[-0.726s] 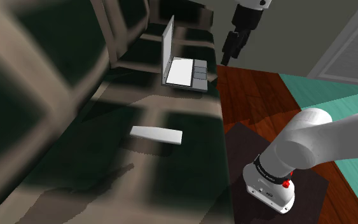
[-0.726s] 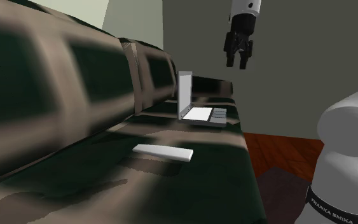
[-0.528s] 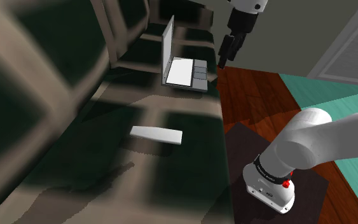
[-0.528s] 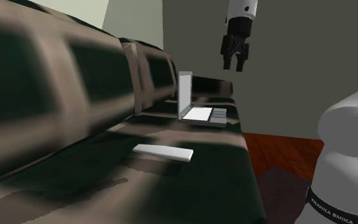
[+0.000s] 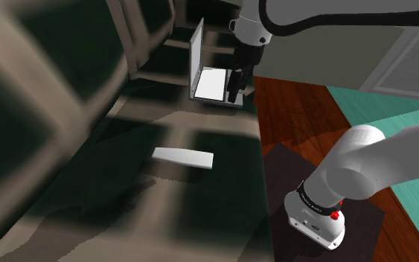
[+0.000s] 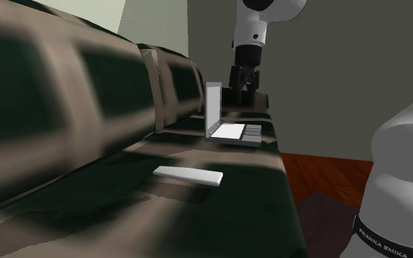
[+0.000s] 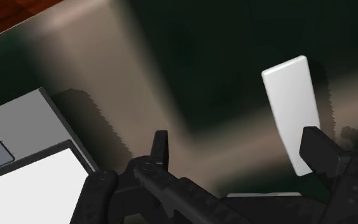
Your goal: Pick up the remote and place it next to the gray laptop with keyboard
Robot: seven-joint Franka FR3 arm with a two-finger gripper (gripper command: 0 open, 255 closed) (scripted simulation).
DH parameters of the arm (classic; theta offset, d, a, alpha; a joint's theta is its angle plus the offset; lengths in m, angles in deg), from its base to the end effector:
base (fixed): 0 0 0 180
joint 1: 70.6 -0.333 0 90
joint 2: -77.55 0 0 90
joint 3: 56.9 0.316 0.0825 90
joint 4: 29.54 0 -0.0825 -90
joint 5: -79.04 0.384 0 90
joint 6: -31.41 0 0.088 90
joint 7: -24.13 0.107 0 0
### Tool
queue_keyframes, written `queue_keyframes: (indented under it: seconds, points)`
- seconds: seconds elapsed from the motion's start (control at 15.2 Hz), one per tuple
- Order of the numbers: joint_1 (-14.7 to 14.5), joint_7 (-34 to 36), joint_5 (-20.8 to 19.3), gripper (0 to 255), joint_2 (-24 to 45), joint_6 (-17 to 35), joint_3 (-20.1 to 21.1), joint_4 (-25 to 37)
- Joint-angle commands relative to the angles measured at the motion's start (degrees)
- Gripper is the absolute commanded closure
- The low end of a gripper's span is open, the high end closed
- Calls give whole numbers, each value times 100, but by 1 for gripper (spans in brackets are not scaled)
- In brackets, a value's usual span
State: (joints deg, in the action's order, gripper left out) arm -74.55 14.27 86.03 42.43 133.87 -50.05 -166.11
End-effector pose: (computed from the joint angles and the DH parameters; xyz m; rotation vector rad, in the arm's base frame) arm 0.3599 0.0854 0.5363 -3.0529 -0.4833 -0.0235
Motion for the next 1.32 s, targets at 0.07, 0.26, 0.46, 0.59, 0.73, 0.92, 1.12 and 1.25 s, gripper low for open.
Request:
queue_keyframes:
  seconds: [0.07, 0.26, 0.46, 0.59, 0.73, 0.92, 1.12, 1.25]
  points:
    - [-165, 11, 54, 0, 411, 475, 259, -52]
    - [-310, 19, 71, 0, 819, 915, 504, -87]
    - [-442, 47, 48, 0, 1266, 1344, 751, -76]
    - [-520, 80, 3, 0, 1584, 1621, 916, -43]
    - [-594, 127, -69, 0, 1917, 1889, 1079, 10]
    - [-697, 232, -239, 0, 2443, 2270, 1314, 126]
    - [-799, 385, -495, 0, 2998, 2617, 1531, 284]
    - [-810, 417, -544, 0, 3097, 2725, 1550, 265]
